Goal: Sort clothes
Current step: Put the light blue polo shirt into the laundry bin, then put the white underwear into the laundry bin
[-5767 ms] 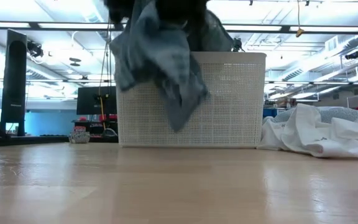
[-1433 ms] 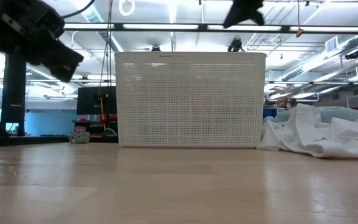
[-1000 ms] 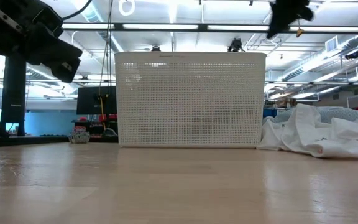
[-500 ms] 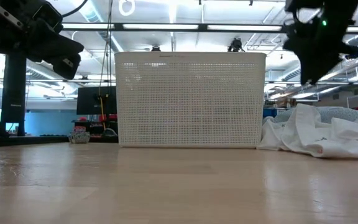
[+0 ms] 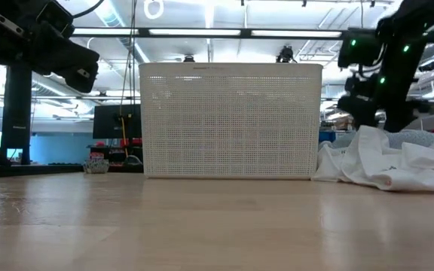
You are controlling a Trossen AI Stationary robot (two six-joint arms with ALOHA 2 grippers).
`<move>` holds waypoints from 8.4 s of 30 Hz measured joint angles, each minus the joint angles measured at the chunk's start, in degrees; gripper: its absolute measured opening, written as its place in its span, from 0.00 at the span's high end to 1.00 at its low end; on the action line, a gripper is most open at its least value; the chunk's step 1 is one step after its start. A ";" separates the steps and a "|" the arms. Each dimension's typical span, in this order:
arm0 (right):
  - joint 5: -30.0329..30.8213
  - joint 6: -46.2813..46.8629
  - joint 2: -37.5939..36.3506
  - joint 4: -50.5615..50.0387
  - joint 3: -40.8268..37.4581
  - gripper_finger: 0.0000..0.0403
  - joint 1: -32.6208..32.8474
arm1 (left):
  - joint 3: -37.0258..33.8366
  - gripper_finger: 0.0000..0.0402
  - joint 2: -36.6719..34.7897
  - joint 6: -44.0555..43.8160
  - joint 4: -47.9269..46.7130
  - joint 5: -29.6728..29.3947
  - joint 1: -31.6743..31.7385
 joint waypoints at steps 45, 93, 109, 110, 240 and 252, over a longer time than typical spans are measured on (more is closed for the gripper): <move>5.42 6.71 -1.68 -24.58 33.03 0.92 19.58 | 0.00 0.99 -0.02 -0.31 1.92 0.00 0.02; 6.70 -37.77 29.60 7.09 93.16 0.92 11.20 | 0.00 0.99 0.00 -0.33 3.84 -0.02 0.02; 6.17 -25.99 41.72 -31.22 93.14 0.92 10.23 | 0.00 0.99 -0.02 -0.13 5.23 -0.04 0.02; 6.12 -25.85 43.34 -32.23 93.14 0.92 10.22 | 0.00 0.99 -0.02 -0.15 5.20 -0.04 0.02; 11.20 22.26 1.92 -0.96 1.72 0.56 56.00 | 0.00 0.99 -0.02 -1.81 3.51 4.28 0.00; 12.73 18.08 2.73 18.83 -11.47 0.63 51.66 | 0.00 0.99 -0.01 -1.81 3.46 4.26 0.02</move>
